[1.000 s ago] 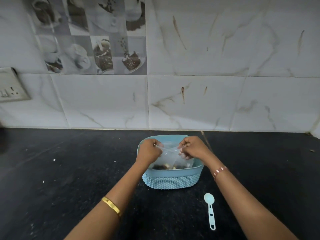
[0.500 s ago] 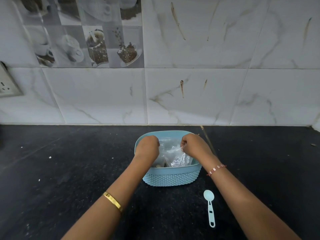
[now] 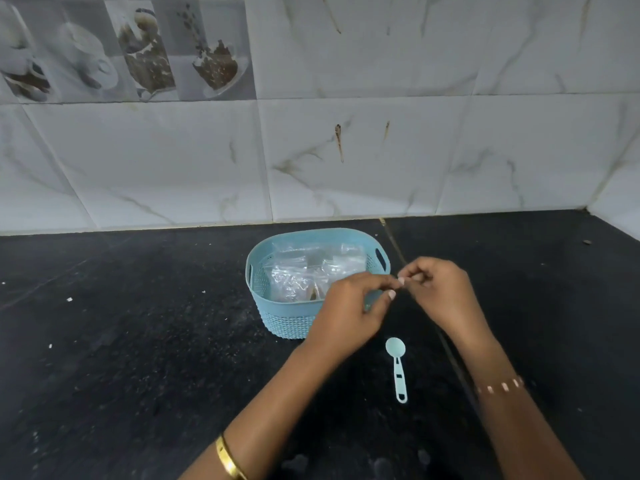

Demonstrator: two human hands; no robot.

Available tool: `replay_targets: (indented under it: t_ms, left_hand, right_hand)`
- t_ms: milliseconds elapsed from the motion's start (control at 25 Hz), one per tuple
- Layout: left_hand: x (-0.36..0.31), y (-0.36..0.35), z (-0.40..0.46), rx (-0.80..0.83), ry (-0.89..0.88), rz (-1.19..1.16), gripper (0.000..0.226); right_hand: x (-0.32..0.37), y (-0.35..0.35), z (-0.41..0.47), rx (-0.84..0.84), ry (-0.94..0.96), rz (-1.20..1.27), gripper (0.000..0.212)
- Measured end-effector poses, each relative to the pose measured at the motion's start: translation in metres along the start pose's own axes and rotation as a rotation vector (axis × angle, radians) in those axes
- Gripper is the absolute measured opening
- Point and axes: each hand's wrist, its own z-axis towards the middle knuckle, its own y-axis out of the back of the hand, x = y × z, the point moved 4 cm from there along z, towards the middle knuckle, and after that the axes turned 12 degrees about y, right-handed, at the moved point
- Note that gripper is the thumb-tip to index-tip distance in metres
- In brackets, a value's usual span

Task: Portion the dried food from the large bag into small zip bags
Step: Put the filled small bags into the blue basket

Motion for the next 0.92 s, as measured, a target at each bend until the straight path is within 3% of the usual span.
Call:
replay_targets:
  t_ms: [120, 280, 480, 680, 920]
  left_hand:
    - [0.016, -0.039, -0.019, 0.136, 0.074, -0.033, 0.022]
    - [0.05, -0.071, -0.038, 0.143, 0.215, 0.005, 0.036]
    - [0.069, -0.081, -0.047, 0.113, 0.324, -0.064, 0.041]
    - [0.073, -0.074, -0.045, 0.073, 0.465, -0.235, 0.03]
    - [0.082, -0.046, -0.048, -0.09, 0.497, -0.179, 0.017]
  right_hand:
    - [-0.036, -0.007, -0.045, 0.119, -0.177, -0.007, 0.021]
    - [-0.057, -0.033, -0.092, 0.207, -0.272, -0.03, 0.015]
    - [-0.053, -0.049, -0.106, 0.149, -0.233, -0.087, 0.012]
    - [-0.045, -0.054, -0.109, 0.121, -0.181, -0.103, 0.005]
    - [-0.03, -0.057, -0.098, 0.107, 0.078, -0.177, 0.009]
